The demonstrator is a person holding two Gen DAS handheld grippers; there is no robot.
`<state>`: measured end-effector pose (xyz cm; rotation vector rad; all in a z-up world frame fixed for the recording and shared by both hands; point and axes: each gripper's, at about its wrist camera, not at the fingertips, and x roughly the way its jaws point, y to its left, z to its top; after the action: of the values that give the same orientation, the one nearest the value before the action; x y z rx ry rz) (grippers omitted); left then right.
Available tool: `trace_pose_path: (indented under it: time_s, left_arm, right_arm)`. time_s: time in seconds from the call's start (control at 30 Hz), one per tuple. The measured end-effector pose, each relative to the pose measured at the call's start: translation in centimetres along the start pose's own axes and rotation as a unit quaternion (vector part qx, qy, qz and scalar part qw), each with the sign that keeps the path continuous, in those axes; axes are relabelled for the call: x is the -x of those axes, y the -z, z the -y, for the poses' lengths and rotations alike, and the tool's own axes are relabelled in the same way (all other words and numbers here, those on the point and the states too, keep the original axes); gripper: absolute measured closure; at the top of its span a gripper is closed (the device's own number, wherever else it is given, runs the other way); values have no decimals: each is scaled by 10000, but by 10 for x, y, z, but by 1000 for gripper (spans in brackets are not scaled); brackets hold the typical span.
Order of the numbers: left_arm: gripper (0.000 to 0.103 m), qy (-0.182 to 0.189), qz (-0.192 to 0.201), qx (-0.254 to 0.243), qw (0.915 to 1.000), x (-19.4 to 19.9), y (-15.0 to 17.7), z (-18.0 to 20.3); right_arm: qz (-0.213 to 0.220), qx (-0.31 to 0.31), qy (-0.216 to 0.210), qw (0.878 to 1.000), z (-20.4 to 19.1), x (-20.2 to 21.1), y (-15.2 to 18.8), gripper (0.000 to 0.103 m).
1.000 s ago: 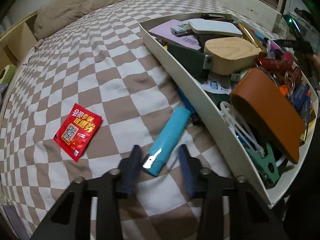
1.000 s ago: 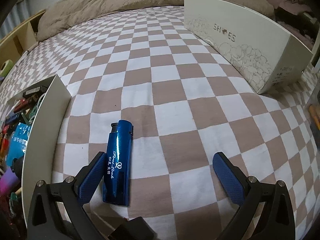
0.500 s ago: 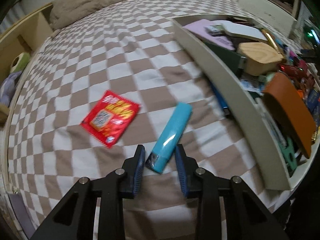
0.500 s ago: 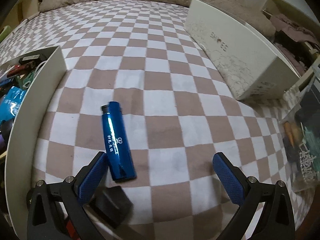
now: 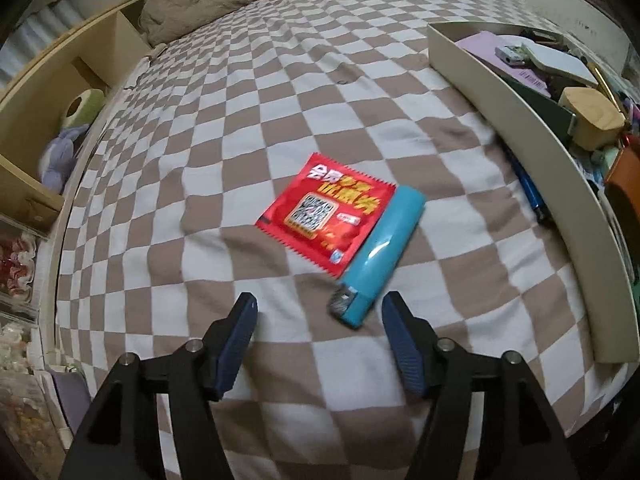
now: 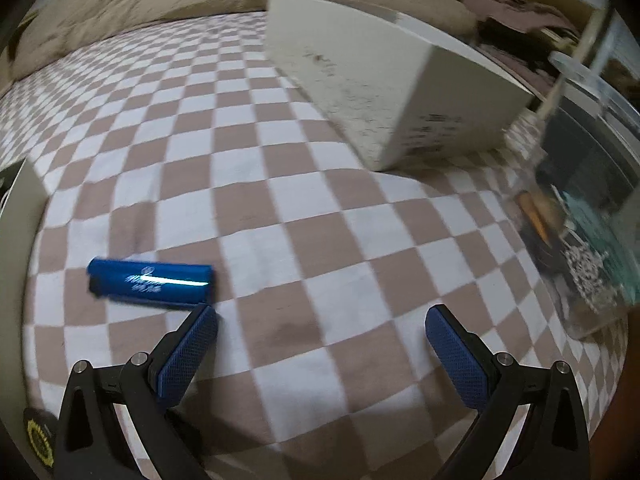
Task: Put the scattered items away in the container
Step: 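Position the left gripper around the teal lighter while the right approaches the dark blue lighter, then close the left gripper on the teal lighter while the right grasps the dark blue lighter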
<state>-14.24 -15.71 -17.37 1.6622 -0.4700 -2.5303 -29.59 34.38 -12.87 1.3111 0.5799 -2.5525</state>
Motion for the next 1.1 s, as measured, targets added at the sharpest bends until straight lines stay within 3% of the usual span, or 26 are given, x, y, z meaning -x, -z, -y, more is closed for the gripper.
trace_pose_path:
  time_s: [0.13, 0.23, 0.37, 0.43, 0.57, 0.7, 1.1]
  left_arm:
    - [34, -94, 4, 128, 9999, -5, 0, -10]
    - [22, -98, 22, 298, 9995, -13, -4, -21]
    - [14, -38, 40, 689, 9976, -20, -7, -35]
    - [3, -163, 28, 985, 9950, -27, -9, -47]
    - [1, 45, -50, 1684, 9857, -37, -5, -66]
    - [0, 75, -106, 1968, 9804, -37, -1, -65]
    - [0, 312, -290, 1815, 9825, -31, -14, -14]
  right_arm:
    - [293, 146, -98, 9994, -5, 21, -4, 0]
    - [402, 158, -537, 9976, -12, 30, -4, 0]
    - [265, 220, -1263, 9914, -34, 23, -5, 0]
    - [187, 303, -1428, 9891, -46, 19, -6, 0]
    - [82, 494, -1566, 9864, -67, 11, -7, 0]
    - [-11, 531, -1556, 9864, -78, 2, -9, 0]
    - [-78, 272, -1708, 9849, -79, -8, -12, 0]
